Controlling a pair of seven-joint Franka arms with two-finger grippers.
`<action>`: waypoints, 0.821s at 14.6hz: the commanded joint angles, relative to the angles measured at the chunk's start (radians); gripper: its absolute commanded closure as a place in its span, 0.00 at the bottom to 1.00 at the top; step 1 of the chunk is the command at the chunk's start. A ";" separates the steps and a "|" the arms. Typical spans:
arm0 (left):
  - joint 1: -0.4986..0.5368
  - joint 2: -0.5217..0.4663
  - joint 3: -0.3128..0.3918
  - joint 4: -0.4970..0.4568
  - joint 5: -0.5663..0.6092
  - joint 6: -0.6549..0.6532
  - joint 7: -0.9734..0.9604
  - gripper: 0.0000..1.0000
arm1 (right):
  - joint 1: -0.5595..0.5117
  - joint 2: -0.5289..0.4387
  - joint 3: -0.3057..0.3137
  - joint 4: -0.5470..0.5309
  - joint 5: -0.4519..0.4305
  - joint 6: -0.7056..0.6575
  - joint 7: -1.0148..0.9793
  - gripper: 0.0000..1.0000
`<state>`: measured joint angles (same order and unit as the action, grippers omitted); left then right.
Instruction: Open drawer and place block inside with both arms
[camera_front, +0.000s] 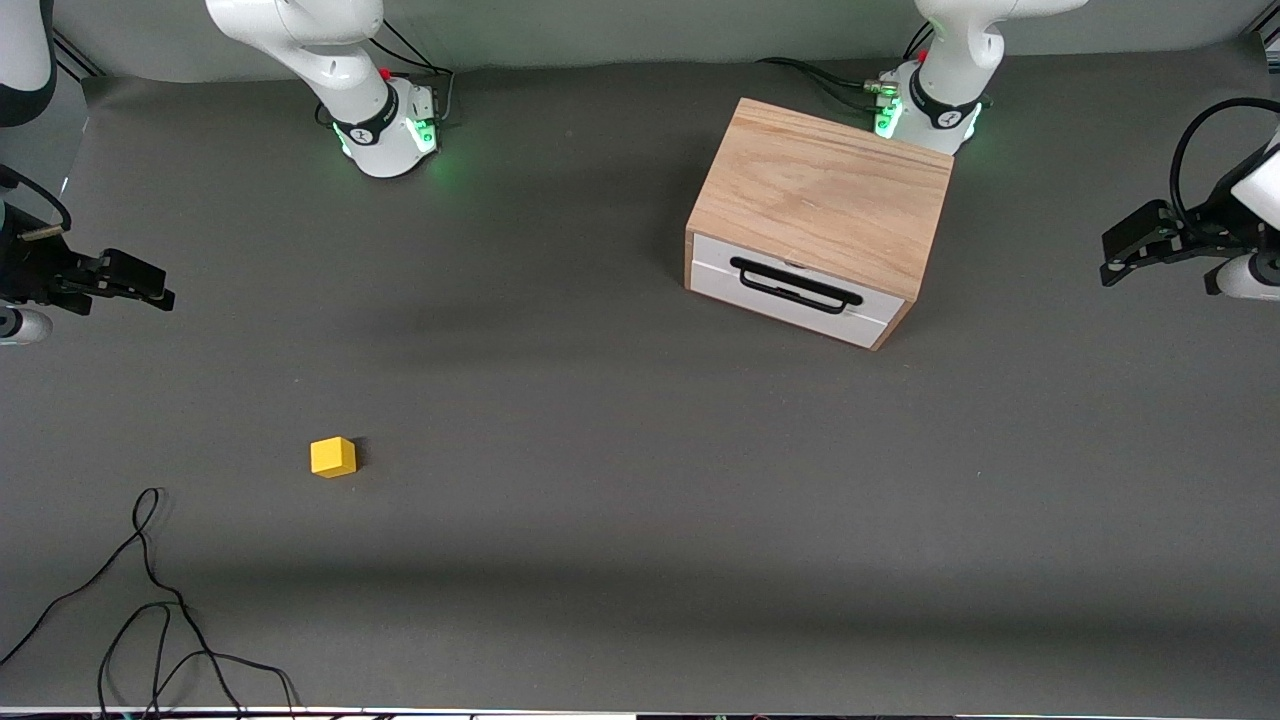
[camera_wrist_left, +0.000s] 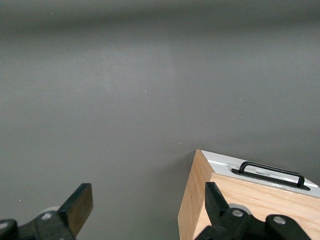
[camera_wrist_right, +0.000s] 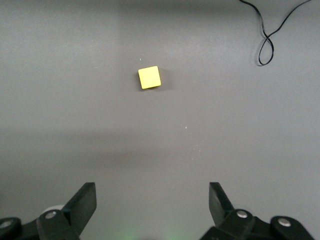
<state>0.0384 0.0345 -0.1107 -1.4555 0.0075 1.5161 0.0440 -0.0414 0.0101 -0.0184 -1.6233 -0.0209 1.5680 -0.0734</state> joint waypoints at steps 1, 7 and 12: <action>0.006 0.010 -0.006 0.032 0.008 -0.025 -0.003 0.00 | 0.005 -0.009 -0.003 0.008 0.010 -0.010 -0.006 0.00; 0.006 0.010 -0.006 0.032 0.008 -0.028 -0.001 0.00 | 0.006 0.001 0.002 0.020 0.012 -0.005 -0.003 0.00; 0.008 0.011 -0.006 0.030 0.008 -0.025 -0.001 0.00 | 0.032 0.060 0.012 0.074 0.032 0.033 -0.005 0.00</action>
<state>0.0385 0.0346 -0.1102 -1.4551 0.0075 1.5113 0.0438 -0.0362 0.0217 -0.0070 -1.6054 -0.0063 1.5816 -0.0734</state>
